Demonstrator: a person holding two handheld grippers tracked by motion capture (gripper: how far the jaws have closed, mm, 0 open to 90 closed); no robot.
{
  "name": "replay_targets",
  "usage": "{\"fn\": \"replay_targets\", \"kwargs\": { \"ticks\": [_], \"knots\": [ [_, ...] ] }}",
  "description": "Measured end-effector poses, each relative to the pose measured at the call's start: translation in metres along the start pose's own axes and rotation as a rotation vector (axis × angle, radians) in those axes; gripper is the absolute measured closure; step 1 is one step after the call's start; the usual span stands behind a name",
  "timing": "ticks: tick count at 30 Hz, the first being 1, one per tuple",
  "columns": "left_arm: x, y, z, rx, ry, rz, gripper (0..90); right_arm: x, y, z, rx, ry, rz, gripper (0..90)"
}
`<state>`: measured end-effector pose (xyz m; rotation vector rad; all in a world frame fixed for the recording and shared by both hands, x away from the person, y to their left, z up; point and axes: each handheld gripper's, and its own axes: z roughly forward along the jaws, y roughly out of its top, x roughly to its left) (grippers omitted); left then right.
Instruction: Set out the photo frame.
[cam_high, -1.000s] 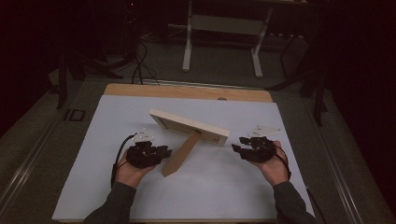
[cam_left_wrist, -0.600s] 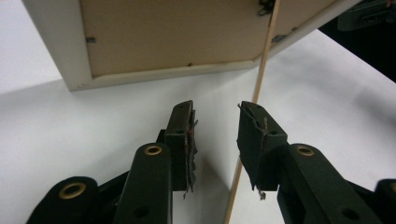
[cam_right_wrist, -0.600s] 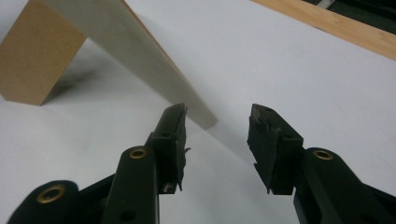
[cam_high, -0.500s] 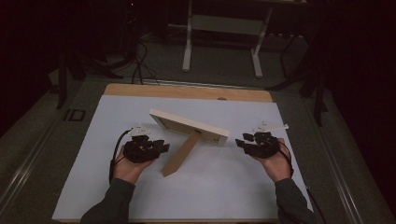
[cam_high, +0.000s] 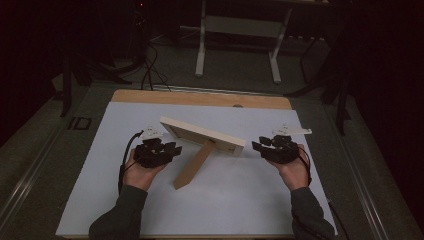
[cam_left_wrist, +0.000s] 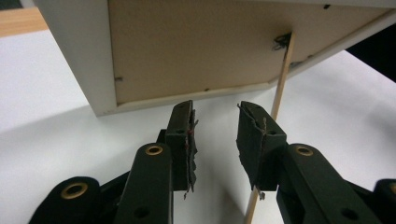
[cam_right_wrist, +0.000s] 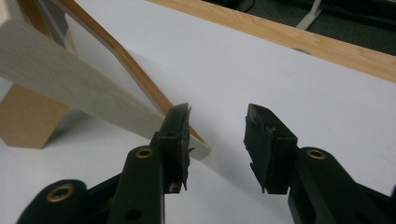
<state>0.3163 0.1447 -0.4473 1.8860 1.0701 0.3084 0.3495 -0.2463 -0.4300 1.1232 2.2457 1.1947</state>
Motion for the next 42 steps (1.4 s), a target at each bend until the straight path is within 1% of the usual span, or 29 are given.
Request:
{"fn": "replay_targets", "kwargs": {
  "ticks": [4,7,10,12,15,19,22,26,28,31,35,39,42],
  "knots": [
    [-0.002,0.002,0.001,0.002,0.001,0.003,66.2,0.001,0.002,0.001,-0.010,0.003,0.008,62.4],
    [-0.002,0.003,0.003,0.014,0.005,0.021,64.9,0.002,0.003,0.001,-0.020,0.003,0.019,62.8],
    [-0.002,0.004,0.004,0.015,0.003,0.019,64.5,0.002,0.004,-0.001,-0.035,0.004,0.030,64.0],
    [-0.001,0.005,0.004,0.011,0.004,0.013,64.6,0.002,0.004,-0.001,-0.043,0.005,0.030,64.7],
    [-0.002,0.006,0.006,0.014,0.008,0.031,65.4,0.004,0.005,-0.001,-0.050,0.006,0.028,65.1],
    [-0.004,0.007,0.008,0.011,0.021,0.036,66.7,0.007,0.007,0.000,-0.060,0.008,0.023,66.2],
    [-0.006,0.007,0.010,0.005,0.027,0.039,68.8,0.010,0.008,0.002,-0.073,0.005,0.021,69.1],
    [-0.006,0.009,0.012,-0.006,0.036,0.032,71.6,0.014,0.009,0.003,-0.080,0.011,0.011,74.1],
    [-0.006,0.010,0.013,-0.010,0.060,0.031,73.7,0.016,0.009,0.004,-0.083,0.009,0.004,78.0],
    [-0.008,0.012,0.015,-0.017,0.094,0.041,77.4,0.018,0.009,0.005,-0.094,-0.001,0.002,83.8],
    [-0.009,0.014,0.017,-0.016,0.098,0.043,80.3,0.020,0.010,0.006,-0.116,-0.012,0.004,88.4],
    [-0.009,0.016,0.019,-0.021,0.098,0.029,80.9,0.022,0.011,0.006,-0.122,-0.013,0.001,89.2],
    [-0.008,0.017,0.020,-0.028,0.083,0.020,80.6,0.022,0.011,0.008,-0.122,-0.009,-0.001,89.2]
  ]
}}
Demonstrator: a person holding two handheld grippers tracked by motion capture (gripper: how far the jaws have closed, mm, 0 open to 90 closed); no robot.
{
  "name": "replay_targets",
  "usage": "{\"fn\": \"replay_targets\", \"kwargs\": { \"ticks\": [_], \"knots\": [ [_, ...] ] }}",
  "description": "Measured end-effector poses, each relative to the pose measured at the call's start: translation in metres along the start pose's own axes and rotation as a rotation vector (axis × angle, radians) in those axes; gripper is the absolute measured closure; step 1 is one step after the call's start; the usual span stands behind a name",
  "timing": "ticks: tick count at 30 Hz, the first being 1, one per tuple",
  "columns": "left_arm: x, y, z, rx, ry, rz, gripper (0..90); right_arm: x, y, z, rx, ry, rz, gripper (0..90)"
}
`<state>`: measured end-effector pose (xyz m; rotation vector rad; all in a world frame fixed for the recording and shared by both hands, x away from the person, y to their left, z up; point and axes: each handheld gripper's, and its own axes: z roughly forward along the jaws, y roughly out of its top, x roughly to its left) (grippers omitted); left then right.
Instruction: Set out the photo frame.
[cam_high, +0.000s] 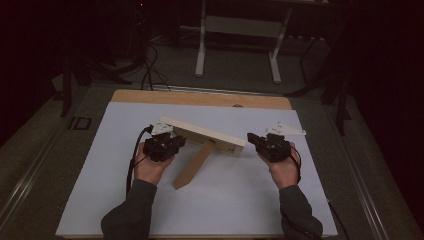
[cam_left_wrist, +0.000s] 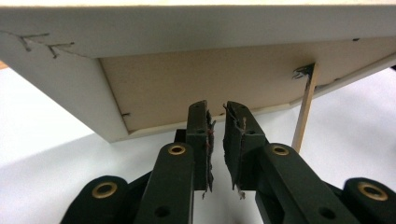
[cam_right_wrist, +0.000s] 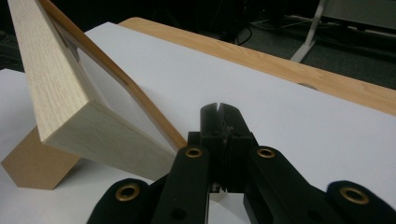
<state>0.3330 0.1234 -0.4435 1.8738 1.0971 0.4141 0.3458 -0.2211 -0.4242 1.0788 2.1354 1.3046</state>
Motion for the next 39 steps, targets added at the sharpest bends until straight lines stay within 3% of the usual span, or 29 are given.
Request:
{"fn": "replay_targets", "kwargs": {
  "ticks": [5,11,19,31,39],
  "knots": [
    [0.0013,0.0014,0.0007,-0.024,-0.046,-0.028,84.2,0.0006,-0.0002,0.0021,0.004,0.003,-0.002,89.2],
    [0.0019,0.0031,0.0008,-0.056,-0.047,-0.070,87.5,0.0020,0.0001,0.0038,0.001,0.004,-0.002,89.5],
    [-0.0010,0.0051,-0.0020,-0.075,0.017,-0.033,90.0,0.0026,0.0000,0.0051,0.005,0.006,-0.001,89.6],
    [-0.0049,0.0087,-0.0007,-0.080,0.062,-0.018,90.0,0.0029,-0.0012,0.0091,0.008,0.022,0.007,89.6],
    [-0.0052,0.0095,0.0001,-0.078,0.066,-0.018,90.0,0.0034,0.0002,0.0103,0.005,0.039,0.007,89.6]
  ]
}}
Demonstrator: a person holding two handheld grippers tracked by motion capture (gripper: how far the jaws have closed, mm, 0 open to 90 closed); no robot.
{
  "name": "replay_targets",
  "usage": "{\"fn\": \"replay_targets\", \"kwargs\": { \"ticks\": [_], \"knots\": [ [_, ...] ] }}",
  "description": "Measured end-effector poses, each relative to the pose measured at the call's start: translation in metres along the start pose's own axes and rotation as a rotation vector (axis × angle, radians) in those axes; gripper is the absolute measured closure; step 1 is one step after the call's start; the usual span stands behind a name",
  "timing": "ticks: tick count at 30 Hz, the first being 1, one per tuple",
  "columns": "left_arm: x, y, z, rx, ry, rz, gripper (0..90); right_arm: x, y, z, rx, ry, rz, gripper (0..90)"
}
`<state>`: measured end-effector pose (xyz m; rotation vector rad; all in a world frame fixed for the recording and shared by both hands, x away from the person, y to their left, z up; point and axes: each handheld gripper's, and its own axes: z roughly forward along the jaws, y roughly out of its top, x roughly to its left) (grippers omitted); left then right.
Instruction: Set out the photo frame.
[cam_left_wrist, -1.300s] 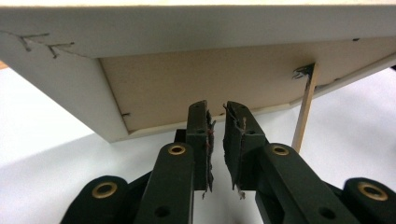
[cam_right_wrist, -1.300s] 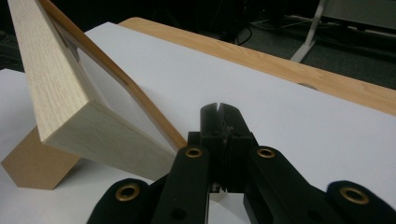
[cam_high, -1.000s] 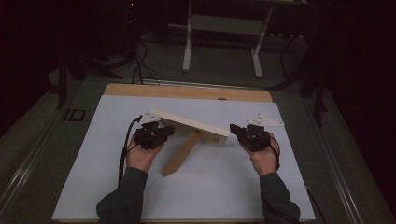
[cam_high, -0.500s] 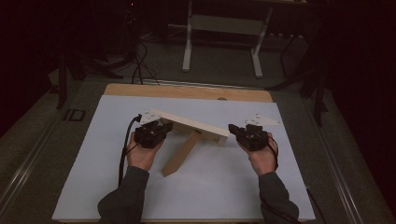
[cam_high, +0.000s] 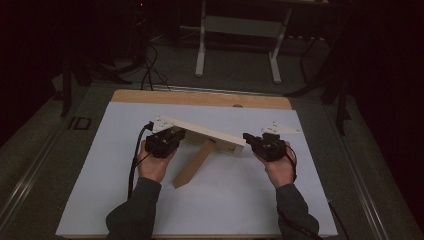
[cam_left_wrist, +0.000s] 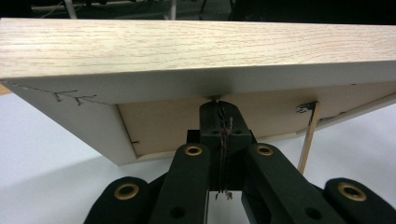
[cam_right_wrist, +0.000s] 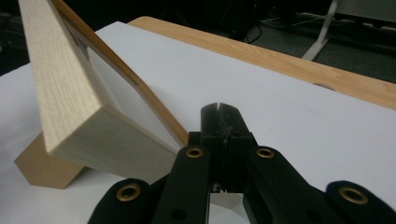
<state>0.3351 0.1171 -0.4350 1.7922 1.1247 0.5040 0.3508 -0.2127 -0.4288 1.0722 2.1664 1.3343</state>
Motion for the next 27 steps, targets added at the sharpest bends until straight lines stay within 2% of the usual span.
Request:
{"fn": "replay_targets", "kwargs": {
  "ticks": [9,17,27],
  "knots": [
    [-0.003,0.001,0.003,0.006,-0.006,0.007,90.0,0.004,-0.002,0.002,0.006,0.019,-0.011,89.8],
    [-0.012,0.004,0.007,0.012,-0.018,0.028,89.9,0.007,-0.003,0.000,0.010,0.031,-0.020,89.9],
    [-0.019,0.006,0.011,0.024,-0.026,0.034,89.9,0.009,-0.004,0.000,0.013,0.035,-0.025,89.9]
  ]
}}
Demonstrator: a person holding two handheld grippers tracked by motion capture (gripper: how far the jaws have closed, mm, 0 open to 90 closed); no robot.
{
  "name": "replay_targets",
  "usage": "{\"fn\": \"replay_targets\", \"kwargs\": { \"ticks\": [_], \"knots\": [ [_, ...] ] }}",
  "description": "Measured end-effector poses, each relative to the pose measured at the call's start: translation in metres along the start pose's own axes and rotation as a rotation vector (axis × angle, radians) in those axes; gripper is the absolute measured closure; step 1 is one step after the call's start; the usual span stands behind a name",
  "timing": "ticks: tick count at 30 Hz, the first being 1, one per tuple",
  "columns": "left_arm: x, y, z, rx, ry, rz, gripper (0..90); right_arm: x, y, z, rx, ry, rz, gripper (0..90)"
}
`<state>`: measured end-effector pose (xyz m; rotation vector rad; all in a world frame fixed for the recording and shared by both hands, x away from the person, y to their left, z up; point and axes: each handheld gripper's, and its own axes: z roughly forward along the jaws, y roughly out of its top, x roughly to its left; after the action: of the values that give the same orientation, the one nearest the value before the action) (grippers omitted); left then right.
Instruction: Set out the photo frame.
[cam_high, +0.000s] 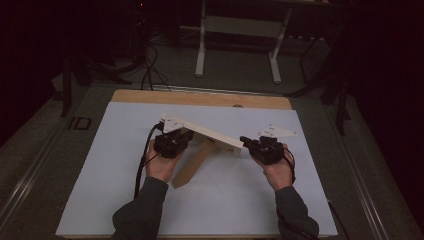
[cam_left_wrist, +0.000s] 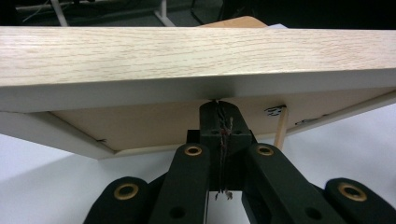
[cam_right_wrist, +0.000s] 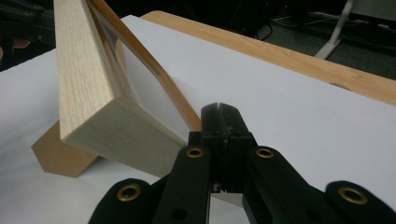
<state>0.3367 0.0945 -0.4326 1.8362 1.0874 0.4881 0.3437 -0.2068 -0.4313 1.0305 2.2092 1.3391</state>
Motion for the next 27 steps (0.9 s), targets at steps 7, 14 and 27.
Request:
{"fn": "replay_targets", "kwargs": {
  "ticks": [7,14,27],
  "knots": [
    [-0.006,0.001,0.002,0.004,-0.010,0.008,89.9,0.001,0.000,0.000,0.003,0.000,-0.009,89.9],
    [-0.011,0.001,0.005,0.010,-0.015,0.024,89.8,0.002,-0.001,0.000,-0.003,0.006,-0.006,89.9],
    [-0.020,0.004,0.006,0.017,-0.030,0.049,89.8,0.003,-0.001,0.000,0.001,0.005,-0.012,90.0]
  ]
}}
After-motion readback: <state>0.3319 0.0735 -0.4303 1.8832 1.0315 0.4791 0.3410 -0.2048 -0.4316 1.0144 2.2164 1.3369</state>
